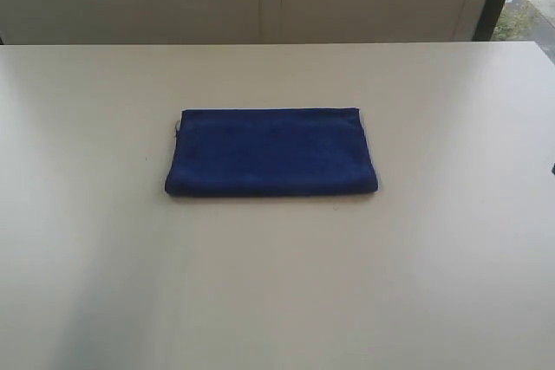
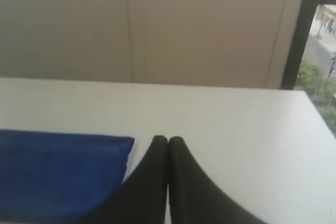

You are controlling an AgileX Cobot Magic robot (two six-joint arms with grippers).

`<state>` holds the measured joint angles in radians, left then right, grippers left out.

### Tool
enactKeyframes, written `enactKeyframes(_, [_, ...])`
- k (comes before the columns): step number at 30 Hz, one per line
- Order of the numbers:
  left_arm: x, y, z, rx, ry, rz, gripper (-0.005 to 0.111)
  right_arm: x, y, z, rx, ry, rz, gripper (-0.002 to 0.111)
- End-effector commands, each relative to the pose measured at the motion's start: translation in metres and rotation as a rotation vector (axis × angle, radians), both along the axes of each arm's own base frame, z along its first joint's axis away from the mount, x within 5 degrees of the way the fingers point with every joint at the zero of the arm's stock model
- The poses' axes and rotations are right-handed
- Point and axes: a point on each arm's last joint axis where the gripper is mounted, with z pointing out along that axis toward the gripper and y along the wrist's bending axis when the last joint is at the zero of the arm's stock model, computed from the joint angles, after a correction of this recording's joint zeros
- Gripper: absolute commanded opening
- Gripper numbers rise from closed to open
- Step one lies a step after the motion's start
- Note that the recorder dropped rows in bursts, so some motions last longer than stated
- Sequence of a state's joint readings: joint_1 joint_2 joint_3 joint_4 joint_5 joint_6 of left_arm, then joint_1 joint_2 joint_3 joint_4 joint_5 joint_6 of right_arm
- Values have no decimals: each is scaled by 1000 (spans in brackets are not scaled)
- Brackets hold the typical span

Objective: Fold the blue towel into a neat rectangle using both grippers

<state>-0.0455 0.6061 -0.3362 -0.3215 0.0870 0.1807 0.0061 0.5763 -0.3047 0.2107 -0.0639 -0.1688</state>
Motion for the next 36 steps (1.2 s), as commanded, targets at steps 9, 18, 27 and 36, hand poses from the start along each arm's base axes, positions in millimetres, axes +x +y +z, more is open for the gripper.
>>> enactKeyframes(9, [-1, 3, -7, 6, -52, 36, 0, -2, -3, -20, -15, -18, -27, 0])
enactKeyframes(18, [-1, 3, -7, 6, -52, 36, 0, -2, -3, -20, -15, -18, -27, 0])
enactKeyframes(27, [-1, 3, -7, 6, -52, 36, 0, -18, -2, -8, -13, -111, -23, 0])
enactKeyframes(36, [-1, 3, -7, 6, -52, 36, 0, -51, -2, 4, -10, -308, -25, 0])
